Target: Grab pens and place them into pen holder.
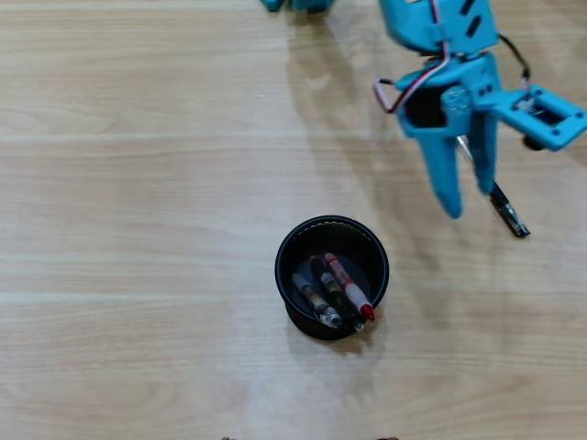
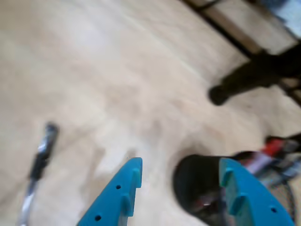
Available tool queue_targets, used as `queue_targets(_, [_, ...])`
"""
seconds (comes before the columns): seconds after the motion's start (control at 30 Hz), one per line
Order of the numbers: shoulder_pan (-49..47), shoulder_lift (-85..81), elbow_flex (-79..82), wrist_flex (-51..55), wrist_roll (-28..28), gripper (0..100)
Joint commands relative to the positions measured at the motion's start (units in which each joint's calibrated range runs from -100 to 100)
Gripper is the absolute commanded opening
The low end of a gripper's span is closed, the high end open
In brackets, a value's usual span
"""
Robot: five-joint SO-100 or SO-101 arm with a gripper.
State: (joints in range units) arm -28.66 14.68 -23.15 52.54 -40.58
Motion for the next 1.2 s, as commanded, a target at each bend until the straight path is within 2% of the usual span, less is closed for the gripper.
queue_targets(0.0, [-8.5,12.3,-13.5,20.9,-6.3,22])
queue_targets(0.1, [-14.0,21.6,-20.4,32.2,-12.3,21])
queue_targets(0.17, [-16.2,23.9,-23.1,36.0,-14.0,21])
queue_targets(0.63, [-14.2,25.7,-18.0,34.1,-14.5,21])
queue_targets(0.97, [-14.2,34.4,-13.0,12.8,-15.2,21])
queue_targets(1.17, [-13.7,36.3,-15.9,12.9,-16.6,8])
